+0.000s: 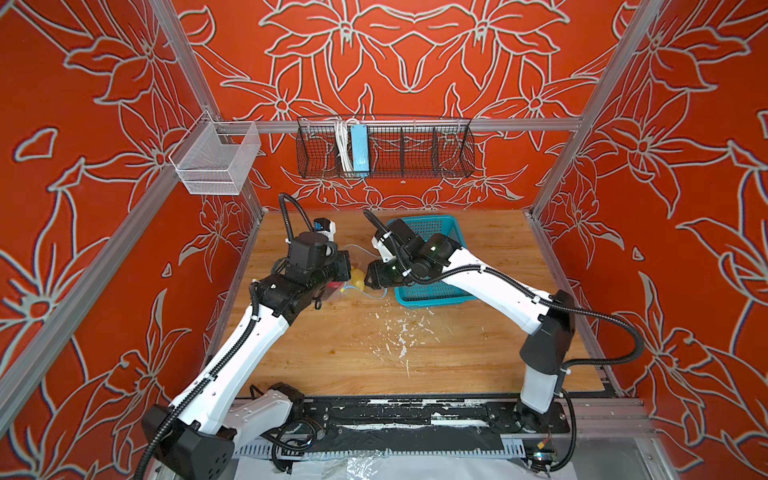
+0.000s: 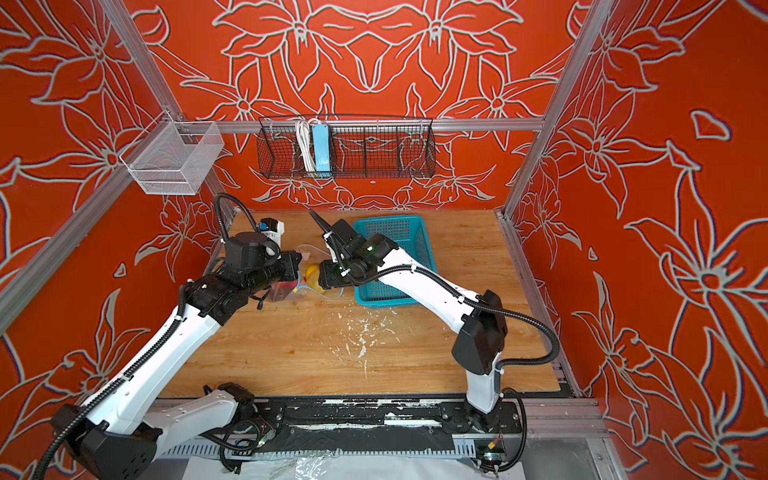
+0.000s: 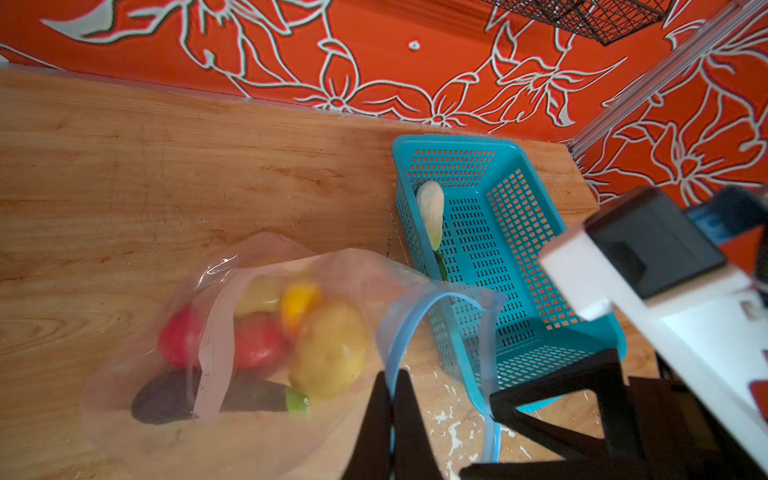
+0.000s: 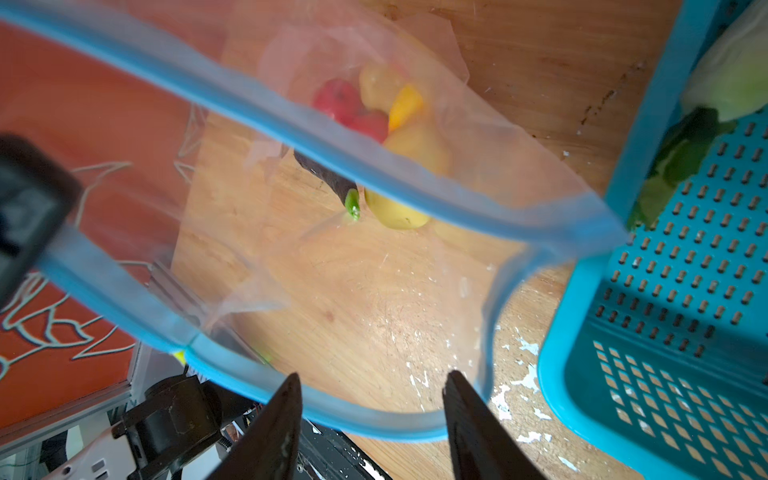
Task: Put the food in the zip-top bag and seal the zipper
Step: 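Move the open right gripper back over the teal basket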
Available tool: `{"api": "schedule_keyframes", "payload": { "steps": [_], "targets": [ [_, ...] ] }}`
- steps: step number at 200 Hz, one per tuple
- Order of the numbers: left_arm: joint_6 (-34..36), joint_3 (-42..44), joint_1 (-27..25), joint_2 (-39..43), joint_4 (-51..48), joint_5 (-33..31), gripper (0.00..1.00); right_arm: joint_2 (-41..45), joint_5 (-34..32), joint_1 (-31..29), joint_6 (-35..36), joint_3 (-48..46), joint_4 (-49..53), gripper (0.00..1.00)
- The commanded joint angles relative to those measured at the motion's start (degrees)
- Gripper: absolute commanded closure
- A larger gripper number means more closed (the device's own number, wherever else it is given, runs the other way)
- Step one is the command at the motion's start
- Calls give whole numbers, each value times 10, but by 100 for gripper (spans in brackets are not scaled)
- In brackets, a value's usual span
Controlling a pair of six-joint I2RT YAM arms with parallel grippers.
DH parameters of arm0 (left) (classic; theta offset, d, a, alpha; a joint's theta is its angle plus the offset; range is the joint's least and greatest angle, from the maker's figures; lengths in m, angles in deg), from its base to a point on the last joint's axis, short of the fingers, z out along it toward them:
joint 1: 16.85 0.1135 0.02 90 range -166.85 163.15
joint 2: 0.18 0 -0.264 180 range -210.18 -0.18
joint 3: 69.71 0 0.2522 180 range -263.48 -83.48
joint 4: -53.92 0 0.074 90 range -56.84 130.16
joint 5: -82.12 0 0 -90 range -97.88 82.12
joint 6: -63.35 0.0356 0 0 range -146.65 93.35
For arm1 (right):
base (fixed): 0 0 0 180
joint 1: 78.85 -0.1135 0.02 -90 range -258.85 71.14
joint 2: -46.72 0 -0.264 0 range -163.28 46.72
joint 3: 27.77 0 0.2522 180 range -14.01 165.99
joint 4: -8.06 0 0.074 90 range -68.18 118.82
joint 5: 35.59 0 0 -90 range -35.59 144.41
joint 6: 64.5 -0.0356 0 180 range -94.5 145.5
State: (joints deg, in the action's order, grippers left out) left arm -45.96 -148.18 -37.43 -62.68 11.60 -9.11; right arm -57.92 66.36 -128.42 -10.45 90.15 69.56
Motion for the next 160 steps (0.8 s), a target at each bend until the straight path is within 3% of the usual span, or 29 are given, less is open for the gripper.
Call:
{"api": "schedule_keyframes", "payload": {
  "steps": [1,45,56,60,160],
  "targets": [
    [-2,6,1,12,13,2,100,40,-17,13,-7,-33,-28,38],
    [-2,6,1,11,12,-2,100,84,-21,37,-23,-92,-51,26],
    [-2,6,1,11,12,-3,100,93,-19,45,-32,-106,-56,5],
    [-2,6,1,11,12,-3,100,95,-20,47,-34,-110,-58,2],
    [-1,8,1,13,12,-5,100,146,-63,84,-79,-200,-75,2]
  ]
}}
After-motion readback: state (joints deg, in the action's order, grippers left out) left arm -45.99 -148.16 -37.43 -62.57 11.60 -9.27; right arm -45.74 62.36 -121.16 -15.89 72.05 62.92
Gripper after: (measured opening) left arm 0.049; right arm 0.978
